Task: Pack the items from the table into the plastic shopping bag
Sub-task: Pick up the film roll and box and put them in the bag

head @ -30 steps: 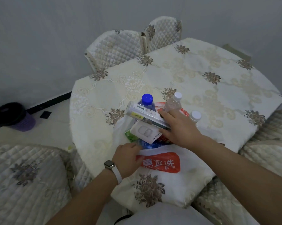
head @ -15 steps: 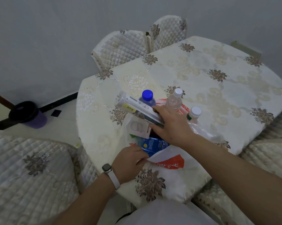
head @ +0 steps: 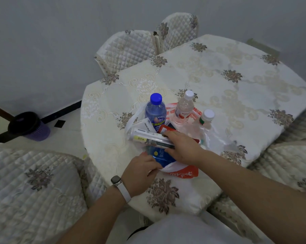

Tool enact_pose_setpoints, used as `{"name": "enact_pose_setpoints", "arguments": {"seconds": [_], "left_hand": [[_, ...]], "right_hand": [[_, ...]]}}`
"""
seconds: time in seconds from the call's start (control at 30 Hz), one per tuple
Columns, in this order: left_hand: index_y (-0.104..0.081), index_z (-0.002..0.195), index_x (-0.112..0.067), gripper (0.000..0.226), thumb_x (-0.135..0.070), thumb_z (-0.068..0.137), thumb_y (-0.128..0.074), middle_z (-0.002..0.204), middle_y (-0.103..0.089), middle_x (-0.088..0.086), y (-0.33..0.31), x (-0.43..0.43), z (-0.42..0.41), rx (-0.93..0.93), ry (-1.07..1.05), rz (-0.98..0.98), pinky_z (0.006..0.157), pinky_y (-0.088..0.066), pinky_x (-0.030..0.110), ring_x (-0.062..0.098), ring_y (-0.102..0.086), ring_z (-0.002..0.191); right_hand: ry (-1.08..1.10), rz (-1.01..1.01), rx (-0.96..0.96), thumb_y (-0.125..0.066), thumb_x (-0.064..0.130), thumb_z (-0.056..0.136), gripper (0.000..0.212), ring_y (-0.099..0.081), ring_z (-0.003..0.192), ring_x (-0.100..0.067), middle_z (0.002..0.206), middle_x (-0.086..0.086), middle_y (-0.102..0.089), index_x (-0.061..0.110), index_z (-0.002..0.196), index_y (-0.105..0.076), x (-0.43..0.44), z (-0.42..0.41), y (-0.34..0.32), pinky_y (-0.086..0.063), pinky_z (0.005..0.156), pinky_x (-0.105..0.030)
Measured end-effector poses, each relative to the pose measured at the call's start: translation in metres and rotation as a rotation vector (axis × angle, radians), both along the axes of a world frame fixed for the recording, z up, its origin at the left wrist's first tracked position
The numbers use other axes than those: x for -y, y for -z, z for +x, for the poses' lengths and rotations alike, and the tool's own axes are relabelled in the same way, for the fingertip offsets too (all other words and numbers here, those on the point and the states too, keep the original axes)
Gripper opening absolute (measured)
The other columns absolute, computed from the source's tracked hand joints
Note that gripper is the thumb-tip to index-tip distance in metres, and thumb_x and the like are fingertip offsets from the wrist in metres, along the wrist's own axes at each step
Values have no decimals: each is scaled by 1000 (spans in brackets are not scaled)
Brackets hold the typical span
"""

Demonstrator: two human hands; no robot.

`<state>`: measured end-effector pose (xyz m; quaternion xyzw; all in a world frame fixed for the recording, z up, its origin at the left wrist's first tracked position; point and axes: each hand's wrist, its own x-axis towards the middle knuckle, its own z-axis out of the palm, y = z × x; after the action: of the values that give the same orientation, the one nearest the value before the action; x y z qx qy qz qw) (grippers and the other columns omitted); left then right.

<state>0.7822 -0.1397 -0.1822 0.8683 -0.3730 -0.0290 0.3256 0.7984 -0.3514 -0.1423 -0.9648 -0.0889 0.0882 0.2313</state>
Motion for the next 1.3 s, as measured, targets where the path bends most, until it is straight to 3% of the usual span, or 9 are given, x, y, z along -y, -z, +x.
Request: {"name": "enact_pose_setpoints", "arguments": {"seconds": [0.17,0.27,0.37,0.5,0.67,0.87,1.03,1.17,1.3], "left_hand": [[-68,92,-18,30,-32,80,-43,89,-67,0,0,31,-14,-9,139,198,72,-45,32,23,-61,84],[-65,107,-22,36,-45,84,-49,101,-69,-3,7,50,-21,10,117,206,81,-46,32,19,-61,94],[-66,106,-21,41,-48,93,-38,102,-70,-3,9,74,-28,5,130,201,77,-48,37,21,-63,94],[-67,82,-15,25,-26,92,-48,77,-68,7,1,97,-33,-17,192,75,57,-44,34,28,-62,71],[-75,87,-14,22,-21,93,-55,79,-71,7,-5,90,-28,-32,181,-82,61,-46,29,23,-62,72],[-74,90,-14,17,-17,89,-57,77,-65,2,-5,80,-29,58,145,-84,58,-46,31,20,-55,70],[-75,94,-16,25,-21,92,-50,81,-68,0,-12,75,-29,68,133,-90,61,-46,31,18,-57,71],[-75,95,-16,24,-24,92,-53,87,-71,0,-17,66,-20,57,127,-51,66,-53,34,18,-62,77],[-73,96,-16,23,-28,88,-56,90,-70,0,-27,49,2,95,37,-54,74,-51,32,16,-61,82]], "right_hand": [[48,156,132,-69,29,88,59,-51,112,-16,131,-1,-54,20,139,-43,-8,-4,-16,-35,89,-21],[98,275,167,-70,29,87,58,-49,103,-10,125,1,-54,23,138,-42,-9,-7,-26,-37,85,-21],[116,316,157,-70,33,86,57,-50,98,-7,119,3,-55,26,134,-42,-10,-8,-30,-39,81,-18],[82,234,127,-69,33,87,55,-46,93,-5,117,3,-54,26,134,-42,-5,-14,-27,-36,78,-19],[50,-38,134,-67,32,86,49,-49,101,-16,118,-1,-55,21,129,-46,15,-18,-24,-47,85,-35],[84,-230,-27,-65,29,85,48,-55,92,-17,115,0,-60,24,127,-42,30,-18,3,-52,79,-33],[59,-390,-25,-67,32,84,49,-58,105,-24,124,-3,-58,25,126,-42,13,-8,24,-51,87,-40],[78,-354,-32,-67,35,85,54,-51,116,-25,131,-5,-54,24,131,-43,10,-6,30,-45,98,-42],[98,-218,91,-63,37,85,48,-53,108,-26,123,-6,-56,17,127,-51,23,-23,18,-48,88,-39]]}}
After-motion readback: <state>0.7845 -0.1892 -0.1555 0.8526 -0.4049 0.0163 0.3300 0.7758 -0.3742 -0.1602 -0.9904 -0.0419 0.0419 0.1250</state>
